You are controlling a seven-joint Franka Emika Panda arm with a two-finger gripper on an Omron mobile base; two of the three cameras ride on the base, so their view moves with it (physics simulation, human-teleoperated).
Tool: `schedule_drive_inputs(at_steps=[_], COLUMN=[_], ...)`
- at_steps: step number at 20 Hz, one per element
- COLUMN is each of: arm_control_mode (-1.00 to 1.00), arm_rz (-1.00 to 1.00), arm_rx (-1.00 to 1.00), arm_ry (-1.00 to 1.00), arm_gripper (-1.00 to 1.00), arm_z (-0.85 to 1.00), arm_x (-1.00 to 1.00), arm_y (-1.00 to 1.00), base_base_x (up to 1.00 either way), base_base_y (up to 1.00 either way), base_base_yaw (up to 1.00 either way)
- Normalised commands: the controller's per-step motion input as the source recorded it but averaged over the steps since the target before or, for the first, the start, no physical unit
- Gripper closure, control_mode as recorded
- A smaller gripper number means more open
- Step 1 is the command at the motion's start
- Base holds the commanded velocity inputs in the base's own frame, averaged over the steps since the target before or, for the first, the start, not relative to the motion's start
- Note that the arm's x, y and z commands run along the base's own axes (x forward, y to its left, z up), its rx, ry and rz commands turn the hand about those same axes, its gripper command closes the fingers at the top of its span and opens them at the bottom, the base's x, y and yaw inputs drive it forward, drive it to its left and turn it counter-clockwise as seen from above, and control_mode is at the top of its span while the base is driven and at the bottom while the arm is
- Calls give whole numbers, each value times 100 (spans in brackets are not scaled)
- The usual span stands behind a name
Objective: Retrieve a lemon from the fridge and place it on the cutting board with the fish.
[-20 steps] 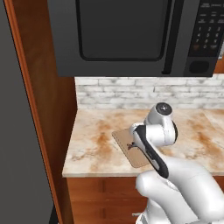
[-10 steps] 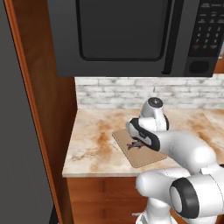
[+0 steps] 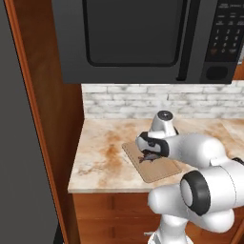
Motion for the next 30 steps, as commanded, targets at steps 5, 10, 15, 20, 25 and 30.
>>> schedule_drive_inputs(at_steps=[5,10,15,20,25,30], arm_control_mode=[-100,-100,-100,-100,-100,-100], arm_rz=[0,0,0,0,0,0], arm_rx=[0,0,0,0,1,0], arm_ry=[0,0,1,0,0,0], arm_gripper=[100,100,100,100,-100,-100], arm_z=[-14,0,-18,-24,-5,0], arm_x=[30,19,1,0,2,0], arm_y=[-1,0,0,0,0,0], base_base_x=[0,0,0,0,0,0], base_base_y=[0,0,0,0,0,0], base_base_yaw=[0,0,0,0,0,0])
